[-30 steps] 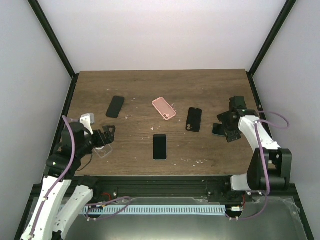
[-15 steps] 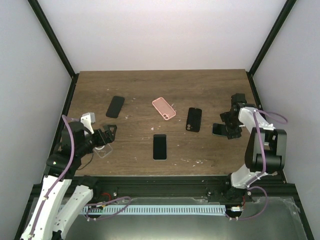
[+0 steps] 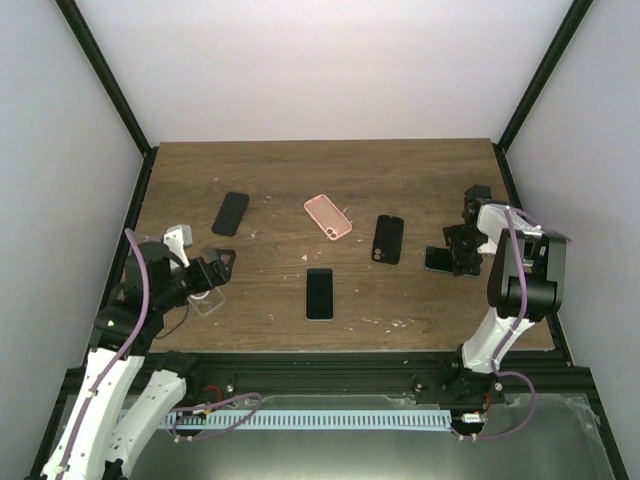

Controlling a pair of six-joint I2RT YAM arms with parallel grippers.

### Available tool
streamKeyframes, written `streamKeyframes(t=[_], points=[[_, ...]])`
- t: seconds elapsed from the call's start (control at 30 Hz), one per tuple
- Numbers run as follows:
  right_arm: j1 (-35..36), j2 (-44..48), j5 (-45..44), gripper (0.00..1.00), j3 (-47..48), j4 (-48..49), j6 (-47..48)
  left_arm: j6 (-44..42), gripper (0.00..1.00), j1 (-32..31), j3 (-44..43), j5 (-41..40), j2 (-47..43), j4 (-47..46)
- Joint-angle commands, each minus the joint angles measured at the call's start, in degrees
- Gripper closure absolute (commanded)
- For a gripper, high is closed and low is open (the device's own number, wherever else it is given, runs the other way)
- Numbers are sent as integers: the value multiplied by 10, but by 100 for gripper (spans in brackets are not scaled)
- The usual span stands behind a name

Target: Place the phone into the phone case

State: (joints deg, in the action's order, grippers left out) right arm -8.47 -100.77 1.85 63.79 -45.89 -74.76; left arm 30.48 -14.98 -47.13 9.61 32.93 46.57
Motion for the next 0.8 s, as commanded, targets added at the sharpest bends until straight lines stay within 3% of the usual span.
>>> streamKeyframes(t=[0.0, 0.67, 0.77], points=[[-10, -28, 0, 9, 41, -14, -23, 8, 5, 2, -9, 21, 9, -4], [-26, -127, -15, 6, 107, -78, -8, 41, 14, 0, 2, 55, 72, -48], [-26, -135, -3, 11, 105, -70, 8, 59, 15, -3, 20, 67, 77, -75]])
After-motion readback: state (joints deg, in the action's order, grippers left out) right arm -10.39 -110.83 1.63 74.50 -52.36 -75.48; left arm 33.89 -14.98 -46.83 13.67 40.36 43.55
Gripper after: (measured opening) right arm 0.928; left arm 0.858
